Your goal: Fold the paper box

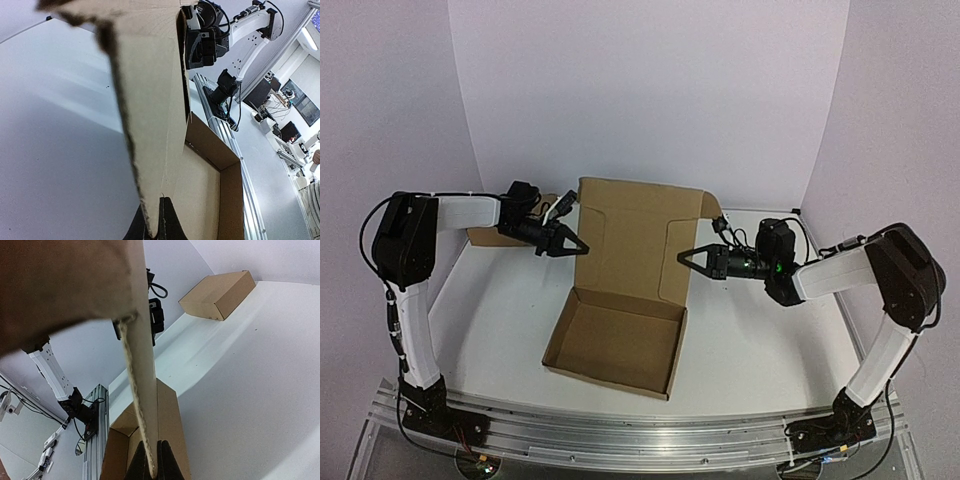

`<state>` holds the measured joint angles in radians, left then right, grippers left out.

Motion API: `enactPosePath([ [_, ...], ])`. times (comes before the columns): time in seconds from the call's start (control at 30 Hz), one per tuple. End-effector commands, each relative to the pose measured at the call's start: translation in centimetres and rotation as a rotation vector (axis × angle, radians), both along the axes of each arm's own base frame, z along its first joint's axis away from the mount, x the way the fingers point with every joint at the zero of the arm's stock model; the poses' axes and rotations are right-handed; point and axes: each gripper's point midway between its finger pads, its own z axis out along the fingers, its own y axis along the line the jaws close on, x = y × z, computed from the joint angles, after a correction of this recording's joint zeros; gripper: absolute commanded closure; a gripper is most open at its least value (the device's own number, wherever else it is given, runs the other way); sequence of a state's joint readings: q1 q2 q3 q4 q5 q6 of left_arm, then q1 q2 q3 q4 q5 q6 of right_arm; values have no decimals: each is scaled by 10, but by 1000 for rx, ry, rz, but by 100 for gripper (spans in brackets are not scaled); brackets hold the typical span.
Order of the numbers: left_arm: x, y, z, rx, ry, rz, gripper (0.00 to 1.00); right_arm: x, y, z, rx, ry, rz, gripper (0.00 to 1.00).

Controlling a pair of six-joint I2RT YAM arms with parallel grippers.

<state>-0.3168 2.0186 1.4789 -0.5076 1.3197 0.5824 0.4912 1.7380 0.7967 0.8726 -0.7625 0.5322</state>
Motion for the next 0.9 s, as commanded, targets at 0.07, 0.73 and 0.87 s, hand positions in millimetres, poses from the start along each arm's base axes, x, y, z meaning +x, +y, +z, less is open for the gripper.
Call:
enactPosePath([
  [0.07,2,-6,8,25,-102,-10,100,1,-1,15,29,-37,-21,79],
  [0.73,-12,8,2,94,-468,-97,100,-18,-154,49,-428,-212,-418,52],
  [0.87,-13,9,1,98,-487,-106,100,12,-139,62,-414,-230,-342,62],
])
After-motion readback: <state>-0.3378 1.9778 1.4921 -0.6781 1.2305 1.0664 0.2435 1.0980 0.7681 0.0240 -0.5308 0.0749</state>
